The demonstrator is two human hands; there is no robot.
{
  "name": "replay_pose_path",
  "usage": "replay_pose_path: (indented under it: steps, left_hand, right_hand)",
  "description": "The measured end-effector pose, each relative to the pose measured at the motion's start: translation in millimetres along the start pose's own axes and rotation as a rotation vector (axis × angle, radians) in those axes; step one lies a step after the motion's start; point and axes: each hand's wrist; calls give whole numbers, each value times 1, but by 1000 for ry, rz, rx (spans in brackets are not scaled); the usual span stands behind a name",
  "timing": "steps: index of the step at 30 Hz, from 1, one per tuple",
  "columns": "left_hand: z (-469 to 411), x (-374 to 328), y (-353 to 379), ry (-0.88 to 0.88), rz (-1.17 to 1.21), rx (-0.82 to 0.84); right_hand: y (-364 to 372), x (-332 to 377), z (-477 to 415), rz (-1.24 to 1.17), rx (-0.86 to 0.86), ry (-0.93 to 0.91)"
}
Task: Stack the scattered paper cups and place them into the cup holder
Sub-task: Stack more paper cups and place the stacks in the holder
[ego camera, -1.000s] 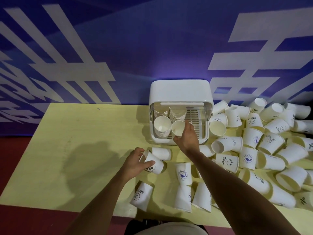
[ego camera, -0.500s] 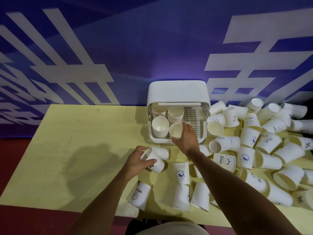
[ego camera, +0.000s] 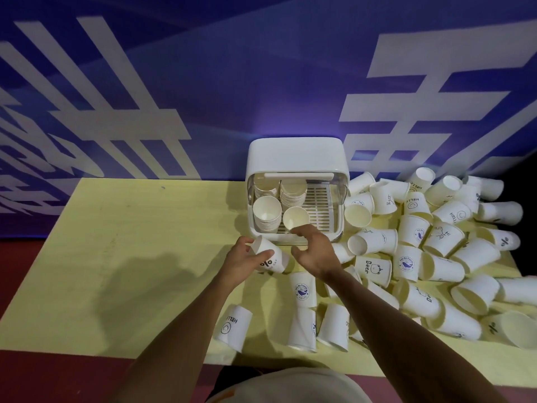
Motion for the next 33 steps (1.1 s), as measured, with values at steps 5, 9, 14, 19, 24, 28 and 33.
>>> replay_pose_path:
  steps: [5, 9, 14, 19, 24, 28, 33]
  left_hand:
    - [-7, -12, 13, 51, -36, 10]
    - [-10, -20, 18, 84, -32, 29]
    - [-12, -26, 19, 97, -23, 51]
    - [-10, -13, 12, 85, -33, 57]
    - [-7, 6, 4, 40, -65, 61]
    - [-8, 14, 1, 44, -67, 37]
    - [-13, 24, -3, 39, -69, 23]
  right_hand:
    - [7, 0, 8, 88, 191, -32]
    - [6, -2, 6, 69, 168, -39]
    - [-1, 0, 3, 57, 120, -43]
    - [-15, -9, -7, -66, -12, 68]
    - [-31, 4, -21, -269, -159, 87]
    - [-25, 12, -33, -282, -177, 109]
    - [-6, 9, -45, -184, -134, 164]
Point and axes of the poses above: each hand's wrist, its own z-axis away from the middle knuckle, its own y-axis out of the palm, x = y × z, and after that the axes turned 14 degrees about y, right-handed
